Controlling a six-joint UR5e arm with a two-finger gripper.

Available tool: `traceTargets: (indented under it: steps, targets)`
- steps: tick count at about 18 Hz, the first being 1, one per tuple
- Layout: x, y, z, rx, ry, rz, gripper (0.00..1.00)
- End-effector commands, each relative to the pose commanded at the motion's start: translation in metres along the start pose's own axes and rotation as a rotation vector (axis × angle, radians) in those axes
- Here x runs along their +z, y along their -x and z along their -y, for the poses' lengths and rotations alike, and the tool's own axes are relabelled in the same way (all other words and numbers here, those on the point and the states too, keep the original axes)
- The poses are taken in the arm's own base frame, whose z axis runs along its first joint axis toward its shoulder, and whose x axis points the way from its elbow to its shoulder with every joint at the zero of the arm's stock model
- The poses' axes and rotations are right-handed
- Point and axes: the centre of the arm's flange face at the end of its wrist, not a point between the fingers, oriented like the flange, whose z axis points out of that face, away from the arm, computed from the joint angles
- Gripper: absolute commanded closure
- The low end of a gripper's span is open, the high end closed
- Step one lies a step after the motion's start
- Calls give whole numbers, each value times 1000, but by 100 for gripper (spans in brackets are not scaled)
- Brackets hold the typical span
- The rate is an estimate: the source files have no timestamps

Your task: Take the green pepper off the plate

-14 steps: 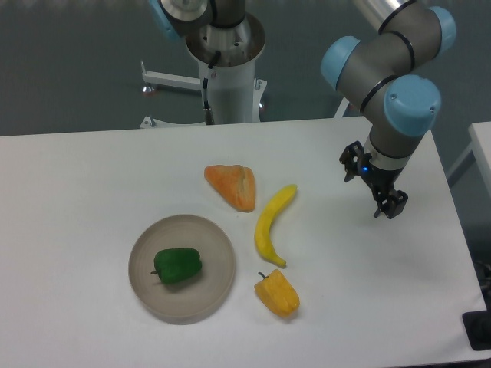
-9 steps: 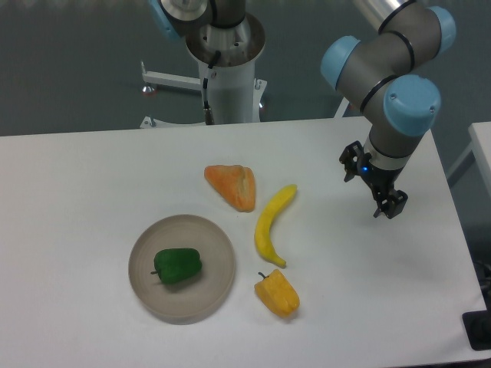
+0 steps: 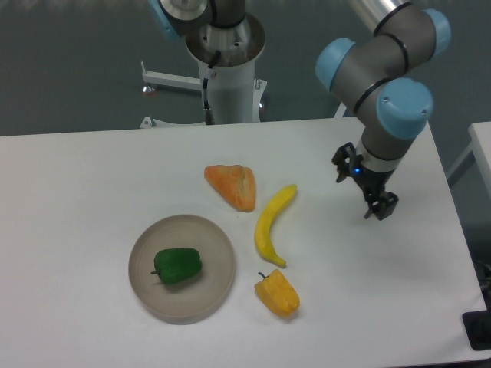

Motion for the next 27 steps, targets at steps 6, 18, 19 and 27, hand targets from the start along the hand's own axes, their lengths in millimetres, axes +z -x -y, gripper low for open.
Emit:
traceTargets:
  steps: [6, 18, 19, 27]
  targets:
    - [19, -48, 131, -10, 2, -23, 0]
    - [101, -72, 244, -102, -25, 30, 0]
    - [107, -74, 248, -97, -22, 22, 0]
    - [140, -80, 264, -72, -4, -19, 3]
